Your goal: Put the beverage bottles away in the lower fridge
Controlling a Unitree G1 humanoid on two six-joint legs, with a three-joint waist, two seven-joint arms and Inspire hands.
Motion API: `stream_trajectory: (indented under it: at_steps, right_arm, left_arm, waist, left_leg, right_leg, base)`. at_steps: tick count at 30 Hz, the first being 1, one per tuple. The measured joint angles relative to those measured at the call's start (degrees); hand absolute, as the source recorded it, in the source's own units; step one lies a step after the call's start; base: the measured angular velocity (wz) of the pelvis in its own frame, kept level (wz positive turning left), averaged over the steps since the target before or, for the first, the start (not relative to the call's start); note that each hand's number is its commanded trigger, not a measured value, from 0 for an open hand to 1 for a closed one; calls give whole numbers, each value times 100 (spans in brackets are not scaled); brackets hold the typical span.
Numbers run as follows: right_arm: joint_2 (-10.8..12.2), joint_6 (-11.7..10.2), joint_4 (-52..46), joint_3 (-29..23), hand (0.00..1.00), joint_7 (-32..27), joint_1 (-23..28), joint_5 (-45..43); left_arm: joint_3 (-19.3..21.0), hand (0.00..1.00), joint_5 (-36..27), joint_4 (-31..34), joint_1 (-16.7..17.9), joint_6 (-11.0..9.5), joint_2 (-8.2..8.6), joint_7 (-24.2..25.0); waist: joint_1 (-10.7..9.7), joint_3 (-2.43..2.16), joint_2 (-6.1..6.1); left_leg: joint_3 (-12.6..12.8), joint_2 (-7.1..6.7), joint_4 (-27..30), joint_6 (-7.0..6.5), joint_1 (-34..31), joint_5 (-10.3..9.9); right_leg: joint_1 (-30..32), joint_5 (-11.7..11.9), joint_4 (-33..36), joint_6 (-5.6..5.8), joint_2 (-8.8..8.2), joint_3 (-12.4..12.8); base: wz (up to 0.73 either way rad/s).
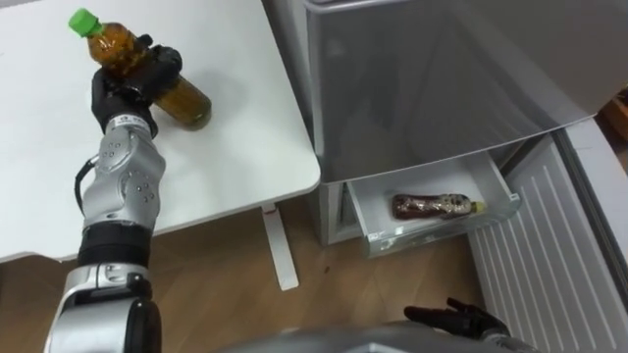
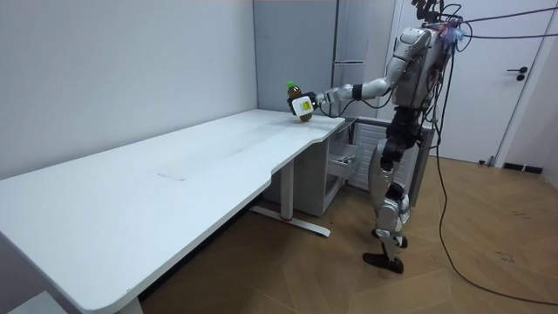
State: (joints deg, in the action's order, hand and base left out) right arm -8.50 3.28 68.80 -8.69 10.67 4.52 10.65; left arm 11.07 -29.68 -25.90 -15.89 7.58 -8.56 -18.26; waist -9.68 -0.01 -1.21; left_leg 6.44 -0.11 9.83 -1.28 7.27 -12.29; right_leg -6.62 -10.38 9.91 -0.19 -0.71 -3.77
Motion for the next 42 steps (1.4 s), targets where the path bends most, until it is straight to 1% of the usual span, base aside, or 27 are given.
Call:
stream_trajectory:
  at_steps: [4, 8, 11, 15, 16, 18, 19, 20, 21, 22, 24, 25, 26, 27, 28, 29, 31, 32, 34, 35, 37, 40, 41, 42]
  right_arm:
    - [0, 0, 0, -3, 0, 7, -2, -1]
    - [0, -15, -3, -14, 0, 15, -54, -6]
    - [-2, -14, -4, 6, 0, 16, -61, -11]
    - [3, -17, 18, 50, 0, 0, -111, -24]
    - [10, -23, 14, 73, 0, -11, -111, -38]
    - [14, -33, 2, 79, 0, -14, -124, -75]
    - [15, -67, -13, 124, 0, -23, -129, -86]
    - [15, -71, -86, 224, 0, -60, -129, -115]
    - [15, -73, -144, 283, 0, -69, -129, -165]
    - [25, -81, -249, 361, 0, -67, -132, -315]
    - [29, -89, -332, 495, 0, -66, -143, -491]
    - [41, -88, -453, 543, 0, -65, -135, -627]
    - [109, -103, -549, 609, 0, -66, -153, -712]
    - [124, -102, -607, 674, 0, -64, -148, -753]
    - [130, -103, -671, 765, 0, -62, -149, -848]
    - [182, -103, -727, 881, 0, -62, -165, -909]
    - [269, -112, -819, 1077, 0, -43, -170, -915]
    - [314, -127, -849, 1207, 0, -36, -159, -916]
    - [396, -131, -851, 1280, 0, -17, -165, -942]
    - [408, -141, -863, 1394, 0, -2, -166, -944]
    - [413, -143, -912, 1443, 0, 29, -166, -967]
    - [405, -151, -1251, 1558, 0, 98, -131, -999]
    - [405, -204, -1393, 1620, 0, 133, -118, -1005]
    - [406, -236, -1439, 1647, 0, 151, -119, -1014]
  left_arm:
    - [2, 100, 1, 1, -1, 8, -19, 3]
    - [1, 100, 58, 66, -10, 9, -123, 0]
    - [-3, 100, 58, 130, -91, 6, -163, -12]
    - [-33, 100, 58, 354, -99, 6, -157, -24]
    - [-60, 100, 58, 485, -98, 6, -155, -30]
    - [-86, 100, 57, 741, -98, 5, -143, -29]
    - [-122, 100, 59, 897, -98, -13, -140, -29]
    - [-189, 100, 65, 984, -98, -85, -134, -23]
    - [-222, 100, 78, 1027, -98, -105, -121, -21]
    - [-323, 100, 247, 1092, -98, -127, -73, -10]
    - [-537, 100, 507, 1124, -92, -132, 43, 49]
    - [-646, 100, 589, 1202, -28, -132, 127, 123]
    - [-794, 100, 685, 1302, 51, -131, 145, 200]
    - [-871, 100, 686, 1312, 60, -131, 145, 261]
    - [-1034, 100, 714, 1334, 81, -130, 147, 341]
    - [-1171, 100, 794, 1460, 187, -130, 151, 406]
    - [-1265, 100, 795, 1748, 393, -130, 193, 555]
    - [-1311, 100, 788, 1846, 452, -130, 267, 649]
    - [-1373, 100, 782, 1977, 508, -131, 361, 676]
    - [-1421, 100, 778, 2079, 570, -131, 376, 691]
    - [-1442, 100, 785, 2205, 675, -142, 393, 768]
    - [-1520, 100, 794, 2216, 760, -185, 389, 781]
    - [-1570, 100, 794, 2216, 829, -196, 385, 795]
    - [-1596, 100, 796, 2216, 873, -204, 385, 813]
  waist:
    - [-63, 6, -3]
    - [-131, 7, -14]
    - [-118, 8, -15]
    - [-96, 15, -7]
    - [-84, 19, -5]
    - [-79, 49, -1]
    - [-74, 65, 0]
    - [-49, 65, -1]
    - [-38, 65, -1]
    - [-16, 66, 2]
    - [66, 70, 10]
    - [93, 74, 16]
    - [138, 79, 30]
    - [175, 82, 40]
    - [226, 77, 59]
    - [248, 73, 65]
    - [280, 73, 65]
    - [363, 72, 67]
    - [458, 67, 74]
    - [508, 61, 83]
    - [541, 49, 102]
    - [552, 21, 157]
    - [552, 8, 178]
    - [556, 3, 184]
  left_leg:
    - [3, 1, 0, 0, -1, 0]
    - [3, 4, 1, 0, -68, 0]
    - [-16, 7, 0, 1, -82, 0]
    - [-33, 3, 0, 0, -80, 0]
    - [-34, 2, -3, 1, -82, 0]
    - [-32, 0, -10, 1, -83, 0]
    - [-32, 0, -14, 0, -91, 0]
    - [-31, 4, -12, 0, -114, 0]
    - [-28, 14, -11, 0, -127, 1]
    - [-19, 25, -2, 0, -161, 1]
    - [-8, 18, -2, 0, -167, 1]
    - [-7, 17, -3, 0, -177, 1]
    - [-3, 20, -2, 1, -199, 1]
    - [-14, 20, 0, 1, -207, 1]
    - [-20, 24, 8, 2, -215, 2]
    - [-20, 24, 21, 2, -216, 2]
    - [-21, 27, 52, 2, -222, 1]
    - [-11, 32, 66, 2, -221, 2]
    - [-6, 32, 69, 2, -211, 2]
    - [-10, 34, 69, 2, -199, 2]
    - [-19, 43, 69, 2, -190, 2]
    - [-35, 36, 95, 1, -218, 2]
    - [-35, 35, 107, 1, -221, 2]
    - [-34, 36, 112, 1, -221, 2]
  right_leg:
    - [4, 0, 0, 0, 0, 23]
    - [72, 0, 2, 0, 6, 42]
    - [89, 0, 0, 0, 9, 41]
    - [103, 0, -14, 0, 9, 44]
    - [101, 0, -15, 0, 8, 44]
    - [108, 0, -18, 0, 8, 50]
    - [123, 0, -13, 0, 7, 55]
    - [168, 0, 4, 0, 8, 61]
    - [175, 0, 13, 0, 9, 66]
    - [201, 1, 16, 1, 9, 64]
    - [215, 1, 31, 0, 10, 64]
    - [234, 1, 43, 0, 10, 61]
    - [278, 1, 68, 0, 15, 64]
    - [288, 1, 70, 0, 18, 64]
    - [293, 1, 70, -1, 22, 63]
    - [285, 1, 69, -1, 21, 59]
    - [279, 1, 70, -1, 15, 55]
    - [277, 1, 74, -1, 12, 61]
    - [272, 1, 84, -1, 10, 62]
    - [263, 1, 86, -1, 8, 63]
    - [247, 1, 93, -1, 0, 52]
    - [241, 2, 106, 0, -12, -13]
    - [235, 2, 120, 0, -14, -28]
    - [233, 2, 128, 0, -15, -31]
  base:
    - [0]
    - [0]
    - [0]
    - [-3]
    - [0]
    - [-2]
    - [-4]
    - [-5]
    - [-5]
    - [0]
    - [0]
    - [0]
    - [-4]
    - [-6]
    - [0]
    - [0]
    - [-2]
    - [-3]
    - [0]
    - [0]
    - [3]
    - [10]
    - [9]
    - [6]
